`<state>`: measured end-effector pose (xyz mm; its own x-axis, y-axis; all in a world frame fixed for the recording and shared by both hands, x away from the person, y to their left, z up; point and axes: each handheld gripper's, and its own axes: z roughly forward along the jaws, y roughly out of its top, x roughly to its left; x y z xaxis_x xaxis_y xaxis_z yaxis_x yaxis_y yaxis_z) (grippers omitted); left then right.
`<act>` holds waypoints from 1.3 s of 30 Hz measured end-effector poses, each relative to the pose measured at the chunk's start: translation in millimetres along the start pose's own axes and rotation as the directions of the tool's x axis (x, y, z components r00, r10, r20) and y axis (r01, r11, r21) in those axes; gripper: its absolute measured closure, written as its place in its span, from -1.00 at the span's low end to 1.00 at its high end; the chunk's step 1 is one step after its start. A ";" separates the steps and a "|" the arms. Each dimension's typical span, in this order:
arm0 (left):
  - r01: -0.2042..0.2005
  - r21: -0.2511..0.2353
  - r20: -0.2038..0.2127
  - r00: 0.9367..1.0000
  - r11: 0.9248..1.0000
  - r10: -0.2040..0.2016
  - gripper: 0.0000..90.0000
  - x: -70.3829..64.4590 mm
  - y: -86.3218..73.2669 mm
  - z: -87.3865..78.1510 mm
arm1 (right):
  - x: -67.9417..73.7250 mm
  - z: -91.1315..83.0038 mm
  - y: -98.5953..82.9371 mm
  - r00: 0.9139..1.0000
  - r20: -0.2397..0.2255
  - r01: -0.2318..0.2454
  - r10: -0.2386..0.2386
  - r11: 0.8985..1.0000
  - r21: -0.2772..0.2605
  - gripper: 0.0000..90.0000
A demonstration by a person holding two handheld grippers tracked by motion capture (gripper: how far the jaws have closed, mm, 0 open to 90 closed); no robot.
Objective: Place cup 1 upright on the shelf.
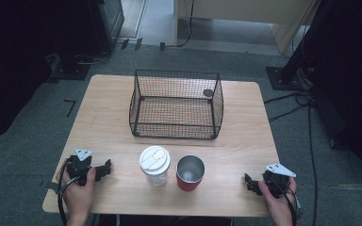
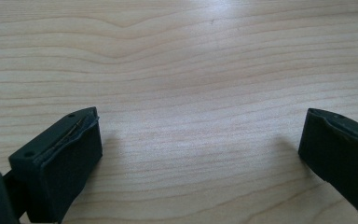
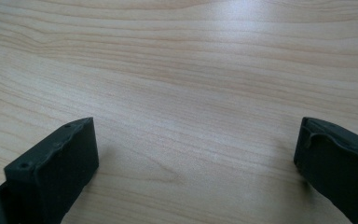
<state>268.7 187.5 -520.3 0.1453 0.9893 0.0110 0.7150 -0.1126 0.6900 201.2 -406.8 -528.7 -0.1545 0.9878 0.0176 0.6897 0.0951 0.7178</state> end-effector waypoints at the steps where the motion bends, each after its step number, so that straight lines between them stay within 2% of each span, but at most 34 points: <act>1: 0.000 0.000 0.000 1.000 1.000 0.000 -1.00 0.0 0.0 0.0 | 0.0 0.0 0.0 1.000 0.000 0.000 0.000 1.000 0.000 -1.00; 5: 0.000 0.000 0.000 1.000 1.000 0.000 -1.00 -0.1 0.0 0.0 | 4.8 -3.0 -0.1 1.000 0.011 0.016 -0.016 1.000 -0.013 -0.89; 8: 0.000 0.000 0.000 1.000 1.000 0.000 -1.00 -0.1 0.0 0.0 | 10.5 -6.5 1.0 1.000 0.018 0.012 -0.012 1.000 -0.017 -0.88; 12: 0.000 0.000 0.000 1.000 1.000 0.000 -1.00 -0.1 0.0 0.0 | 21.2 -14.1 5.9 1.000 0.001 0.026 -0.026 0.999 -0.037 -0.93; 17: 0.000 0.000 0.000 1.000 1.000 0.000 -1.00 -0.1 0.0 0.0 | 34.1 -22.5 13.9 0.999 -0.035 0.015 -0.017 0.998 -0.057 -0.98; 19: 0.000 0.000 0.000 1.000 1.000 0.000 -1.00 -0.1 0.0 0.0 | 43.9 -26.6 17.8 0.998 -0.056 0.033 -0.037 0.997 -0.074 -1.00; 23: 0.000 0.000 0.000 1.000 1.000 0.000 -1.00 -0.1 0.0 0.0 | 54.6 -30.0 20.6 0.996 -0.068 0.050 -0.056 0.995 -0.085 -1.00; 31: 0.000 0.000 0.000 1.000 1.000 0.000 -1.00 -0.1 0.0 0.0 | 79.1 -38.1 28.1 0.987 -0.132 0.070 -0.086 0.990 -0.121 -1.00; 39: 0.000 0.000 0.000 1.000 1.000 0.000 -1.00 -0.1 0.0 0.0 | 95.7 -37.6 30.1 0.981 -0.156 0.093 -0.113 0.987 -0.131 -1.00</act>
<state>268.7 187.4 -520.3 0.1453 0.9893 0.0110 0.7150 -0.1126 0.6900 180.5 -314.1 -479.2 -0.3405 0.9392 0.0448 0.5738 0.1699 0.8012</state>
